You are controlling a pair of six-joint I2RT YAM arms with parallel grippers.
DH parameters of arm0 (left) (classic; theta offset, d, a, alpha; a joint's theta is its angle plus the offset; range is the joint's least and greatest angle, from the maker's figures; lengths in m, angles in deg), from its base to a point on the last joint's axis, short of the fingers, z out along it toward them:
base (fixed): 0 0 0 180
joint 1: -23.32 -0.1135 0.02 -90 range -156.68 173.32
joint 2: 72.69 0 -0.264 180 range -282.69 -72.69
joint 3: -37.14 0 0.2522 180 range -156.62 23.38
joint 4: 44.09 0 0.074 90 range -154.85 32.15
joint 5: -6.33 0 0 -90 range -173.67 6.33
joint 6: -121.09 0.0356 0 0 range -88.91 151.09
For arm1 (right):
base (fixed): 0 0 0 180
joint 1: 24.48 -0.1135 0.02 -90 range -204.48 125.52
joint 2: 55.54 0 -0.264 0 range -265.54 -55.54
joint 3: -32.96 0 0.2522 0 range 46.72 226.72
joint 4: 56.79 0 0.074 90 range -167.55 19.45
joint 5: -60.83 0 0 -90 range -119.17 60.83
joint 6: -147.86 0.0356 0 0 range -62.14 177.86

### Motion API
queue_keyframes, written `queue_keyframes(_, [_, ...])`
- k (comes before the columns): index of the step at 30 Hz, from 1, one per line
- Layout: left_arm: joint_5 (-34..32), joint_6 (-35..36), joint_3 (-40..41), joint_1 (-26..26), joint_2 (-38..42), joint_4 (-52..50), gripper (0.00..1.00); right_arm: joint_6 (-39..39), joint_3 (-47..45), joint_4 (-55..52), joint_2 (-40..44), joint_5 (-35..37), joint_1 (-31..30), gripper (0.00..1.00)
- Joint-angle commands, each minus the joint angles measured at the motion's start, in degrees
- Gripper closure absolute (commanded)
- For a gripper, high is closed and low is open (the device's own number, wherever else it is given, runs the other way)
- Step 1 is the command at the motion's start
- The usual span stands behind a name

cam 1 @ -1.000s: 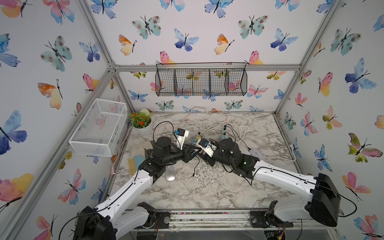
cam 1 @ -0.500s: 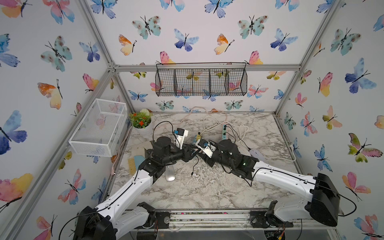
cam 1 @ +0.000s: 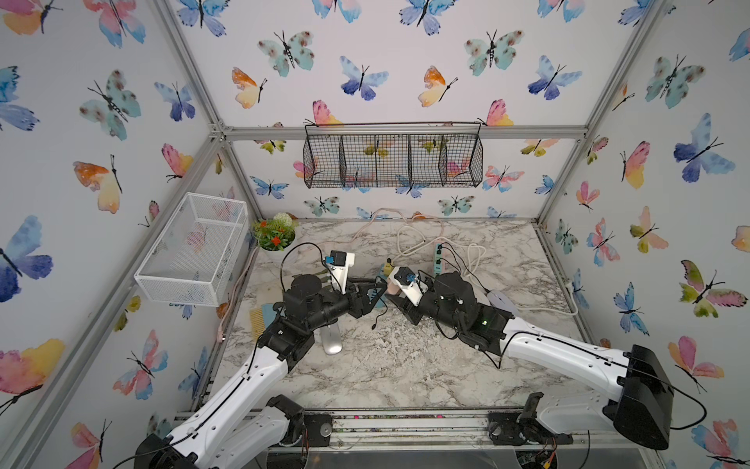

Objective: Unplug the wireless mouse
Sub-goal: Remove the power cord from the plug, then place the plug at the center of the board.

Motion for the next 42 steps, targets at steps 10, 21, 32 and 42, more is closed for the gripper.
queue_keyframes(10, [2.33,-0.03,-2.52,-0.03,-2.43,3.29,0.7,1.55,0.06,-0.67,-0.39,-2.38,-0.27,0.76])
queue_keyframes(21, [2.68,-0.03,-1.98,-0.04,-2.71,3.29,0.98,1.59,-0.01,-0.75,-1.05,-1.16,-0.27,0.78])
queue_keyframes(32, [4.11,0.45,-4.38,-7.46,1.31,-1.35,1.0,3.38,-5.07,-3.12,-3.16,3.17,-0.27,0.82])
queue_keyframes(42, [-6.65,1.04,-4.42,-10.62,4.07,-9.89,1.0,8.36,-1.06,-2.96,-10.07,1.37,-0.27,0.88])
